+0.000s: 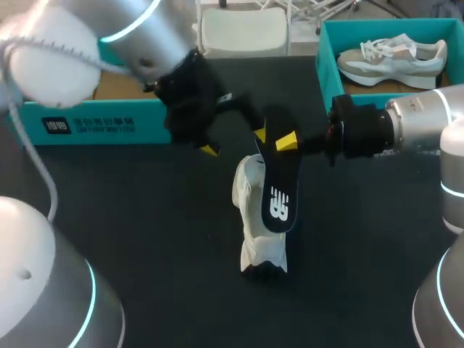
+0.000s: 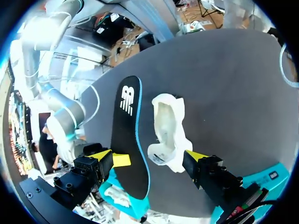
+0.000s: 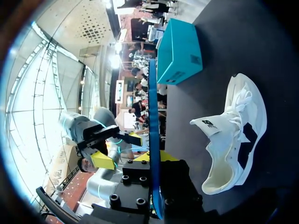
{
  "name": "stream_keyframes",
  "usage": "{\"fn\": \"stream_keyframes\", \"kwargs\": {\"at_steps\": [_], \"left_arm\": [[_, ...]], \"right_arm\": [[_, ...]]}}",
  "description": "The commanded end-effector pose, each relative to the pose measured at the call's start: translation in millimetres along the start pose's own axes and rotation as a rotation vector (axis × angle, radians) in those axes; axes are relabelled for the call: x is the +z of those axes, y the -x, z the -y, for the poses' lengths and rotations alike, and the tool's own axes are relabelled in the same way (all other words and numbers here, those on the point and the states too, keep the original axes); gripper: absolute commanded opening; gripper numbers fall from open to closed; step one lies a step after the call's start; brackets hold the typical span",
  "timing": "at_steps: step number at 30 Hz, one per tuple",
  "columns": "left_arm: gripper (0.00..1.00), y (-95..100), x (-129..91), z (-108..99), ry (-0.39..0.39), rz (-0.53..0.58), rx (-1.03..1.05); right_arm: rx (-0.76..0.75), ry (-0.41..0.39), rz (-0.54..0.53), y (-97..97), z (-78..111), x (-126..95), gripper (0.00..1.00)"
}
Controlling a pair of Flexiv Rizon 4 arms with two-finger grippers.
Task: Take the shoe out of the shoebox, open the shoe tongue, remove and reinsert the insole, then place the shoe into the shoebox
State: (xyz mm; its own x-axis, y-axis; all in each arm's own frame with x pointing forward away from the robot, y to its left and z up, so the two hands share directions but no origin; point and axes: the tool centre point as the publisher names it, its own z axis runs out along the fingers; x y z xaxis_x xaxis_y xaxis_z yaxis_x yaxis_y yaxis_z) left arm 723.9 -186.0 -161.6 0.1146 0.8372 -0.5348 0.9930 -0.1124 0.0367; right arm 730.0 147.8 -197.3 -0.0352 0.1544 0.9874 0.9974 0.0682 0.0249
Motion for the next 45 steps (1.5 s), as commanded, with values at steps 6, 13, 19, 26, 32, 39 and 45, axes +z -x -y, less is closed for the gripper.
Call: {"fn": "stream_keyframes", "kwargs": {"at_steps": [6, 13, 19, 26, 32, 39, 45], "left_arm": [[1.00, -10.0, -4, 7, 0.091, 0.300, -0.040], [1.00, -10.0, -4, 7, 0.091, 0.300, -0.040], [1.00, -10.0, -4, 7, 0.091, 0.300, -0.040], [1.00, -18.7, 10, -3, 0.093, 0.544, -0.183], [1.00, -18.4, 15, -9, 0.110, 0.626, -0.196], [1.00, -18.5, 23, -12, 0.115, 0.667, -0.202], [0.67, -16.3, 31, -17, 0.135, 0.713, -0.217]], "right_arm": [[0.007, -0.001, -0.007, 2.9, 1.4, 2, 0.00], [0.008, 0.000, -0.008, 5.2, 4.2, 1, 0.00], [0.021, 0.021, -0.013, 9.4, 5.9, -1, 0.00], [0.022, 0.068, -0.102, 0.5, 11.3, 3, 0.00], [0.027, 0.072, -0.131, -7.6, 15.8, 8, 0.00], [0.035, 0.074, -0.140, -10.7, 18.8, 17, 0.00], [0.044, 0.077, -0.150, -12.2, 20.4, 28, 0.00]]}}
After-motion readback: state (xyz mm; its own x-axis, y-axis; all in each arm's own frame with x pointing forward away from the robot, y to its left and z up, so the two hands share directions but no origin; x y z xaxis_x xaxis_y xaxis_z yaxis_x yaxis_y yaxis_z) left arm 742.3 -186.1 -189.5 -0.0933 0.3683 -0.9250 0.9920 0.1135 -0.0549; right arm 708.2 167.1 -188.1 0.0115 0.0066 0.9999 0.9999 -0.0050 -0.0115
